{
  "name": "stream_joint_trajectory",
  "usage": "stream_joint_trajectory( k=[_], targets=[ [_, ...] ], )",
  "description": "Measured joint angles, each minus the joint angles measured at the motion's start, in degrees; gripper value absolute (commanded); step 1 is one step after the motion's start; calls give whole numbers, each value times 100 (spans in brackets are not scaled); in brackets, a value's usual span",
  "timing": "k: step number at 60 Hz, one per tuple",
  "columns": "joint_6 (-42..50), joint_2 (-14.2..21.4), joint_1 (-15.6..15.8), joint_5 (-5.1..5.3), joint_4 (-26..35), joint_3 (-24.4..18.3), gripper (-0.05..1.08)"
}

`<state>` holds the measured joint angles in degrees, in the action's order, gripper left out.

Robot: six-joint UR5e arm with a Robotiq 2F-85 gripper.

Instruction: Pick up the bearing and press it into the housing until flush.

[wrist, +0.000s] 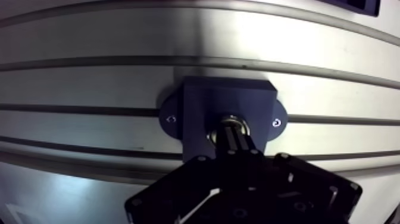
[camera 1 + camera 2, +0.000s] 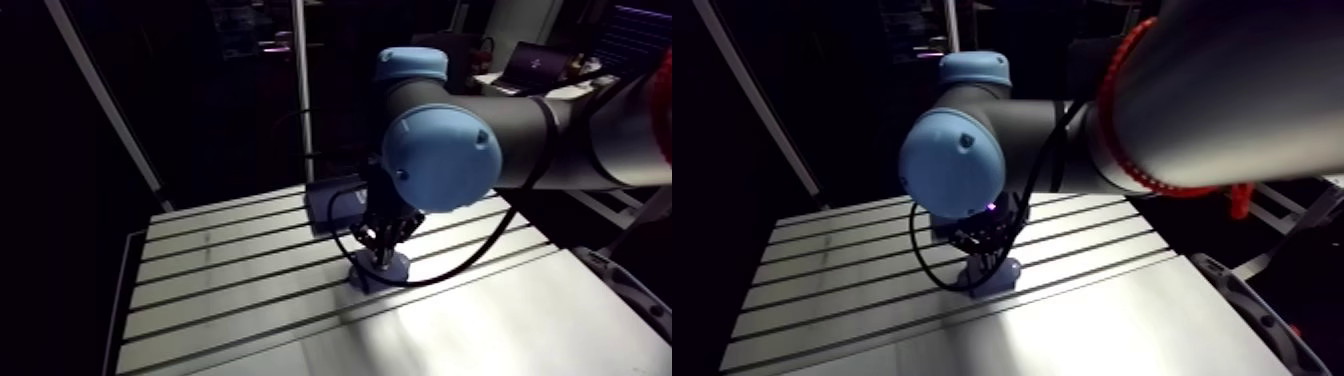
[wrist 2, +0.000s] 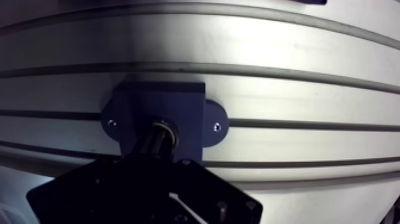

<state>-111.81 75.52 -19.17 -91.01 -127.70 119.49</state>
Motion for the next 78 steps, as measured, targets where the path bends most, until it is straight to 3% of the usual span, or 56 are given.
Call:
stream_joint_trajectory(
  k=[78],
  targets=[
    [-73, -32, 11, 35, -237, 102, 108]
  ],
)
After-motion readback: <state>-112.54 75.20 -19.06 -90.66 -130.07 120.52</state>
